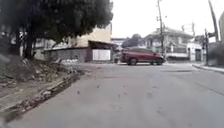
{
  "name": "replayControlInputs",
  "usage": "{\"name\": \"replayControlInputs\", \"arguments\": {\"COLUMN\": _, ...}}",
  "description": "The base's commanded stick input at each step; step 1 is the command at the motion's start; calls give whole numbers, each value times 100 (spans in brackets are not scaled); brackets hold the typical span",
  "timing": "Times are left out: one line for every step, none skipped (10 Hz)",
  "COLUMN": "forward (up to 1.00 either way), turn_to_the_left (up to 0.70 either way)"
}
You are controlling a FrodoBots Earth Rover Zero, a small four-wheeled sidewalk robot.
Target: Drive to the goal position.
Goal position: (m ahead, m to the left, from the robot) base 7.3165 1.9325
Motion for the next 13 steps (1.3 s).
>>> {"name": "replayControlInputs", "arguments": {"forward": 100, "turn_to_the_left": 0}}
{"name": "replayControlInputs", "arguments": {"forward": 100, "turn_to_the_left": 0}}
{"name": "replayControlInputs", "arguments": {"forward": 100, "turn_to_the_left": 0}}
{"name": "replayControlInputs", "arguments": {"forward": 100, "turn_to_the_left": 0}}
{"name": "replayControlInputs", "arguments": {"forward": 100, "turn_to_the_left": 0}}
{"name": "replayControlInputs", "arguments": {"forward": 100, "turn_to_the_left": 0}}
{"name": "replayControlInputs", "arguments": {"forward": 100, "turn_to_the_left": 0}}
{"name": "replayControlInputs", "arguments": {"forward": 100, "turn_to_the_left": 0}}
{"name": "replayControlInputs", "arguments": {"forward": 100, "turn_to_the_left": 0}}
{"name": "replayControlInputs", "arguments": {"forward": 100, "turn_to_the_left": 0}}
{"name": "replayControlInputs", "arguments": {"forward": 100, "turn_to_the_left": 0}}
{"name": "replayControlInputs", "arguments": {"forward": 100, "turn_to_the_left": 0}}
{"name": "replayControlInputs", "arguments": {"forward": 100, "turn_to_the_left": 0}}
